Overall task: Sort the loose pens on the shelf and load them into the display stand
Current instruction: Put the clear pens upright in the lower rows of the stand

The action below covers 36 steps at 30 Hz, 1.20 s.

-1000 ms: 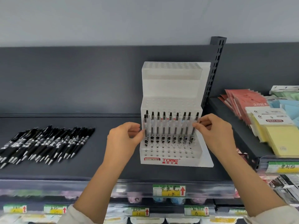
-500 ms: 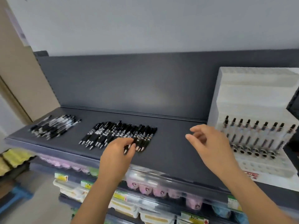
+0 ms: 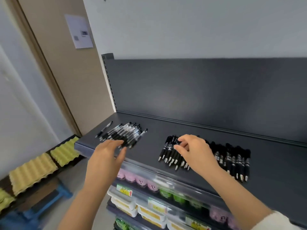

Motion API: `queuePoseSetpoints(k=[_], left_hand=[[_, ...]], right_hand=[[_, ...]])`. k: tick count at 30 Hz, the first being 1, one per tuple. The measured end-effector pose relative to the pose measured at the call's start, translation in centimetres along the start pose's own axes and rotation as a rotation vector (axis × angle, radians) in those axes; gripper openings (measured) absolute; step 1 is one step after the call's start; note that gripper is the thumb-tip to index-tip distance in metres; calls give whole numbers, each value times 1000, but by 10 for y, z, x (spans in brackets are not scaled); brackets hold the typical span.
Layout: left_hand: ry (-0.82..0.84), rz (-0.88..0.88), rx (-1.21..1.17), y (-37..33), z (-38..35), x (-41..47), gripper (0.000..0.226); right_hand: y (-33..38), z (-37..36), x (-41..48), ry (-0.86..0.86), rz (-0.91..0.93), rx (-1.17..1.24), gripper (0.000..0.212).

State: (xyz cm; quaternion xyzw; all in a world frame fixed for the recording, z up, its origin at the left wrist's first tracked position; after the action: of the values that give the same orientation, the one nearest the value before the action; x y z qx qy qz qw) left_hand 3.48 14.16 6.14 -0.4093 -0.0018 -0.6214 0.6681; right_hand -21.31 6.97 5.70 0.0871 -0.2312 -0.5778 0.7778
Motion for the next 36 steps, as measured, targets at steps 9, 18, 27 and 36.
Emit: queuePoseSetpoints(k=[9, 18, 27, 36], left_hand=[[150, 39, 197, 102, 1, 66, 40], [295, 132, 263, 175, -25, 138, 55], [500, 327, 131, 226, -70, 182, 80], [716, 223, 27, 231, -92, 206, 90]], right_hand=[[69, -86, 90, 252, 14, -93, 51], [95, -149, 158, 414, -108, -45, 70], [100, -171, 183, 390, -222, -79, 85], [107, -175, 160, 240, -543, -120, 87]])
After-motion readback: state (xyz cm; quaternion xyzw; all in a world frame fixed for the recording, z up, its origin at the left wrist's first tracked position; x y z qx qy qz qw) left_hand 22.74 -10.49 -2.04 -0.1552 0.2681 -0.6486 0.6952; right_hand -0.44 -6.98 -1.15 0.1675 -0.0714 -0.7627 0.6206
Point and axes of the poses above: each hand's wrist, its own x-axis towards the middle knuckle, its own z-axis out of the back of the hand, y = z × x, the point moved 3 cm from there along x, towards the middle knuckle, and after that the axes turned 11 degrees about -x, right-handed, at the moved point
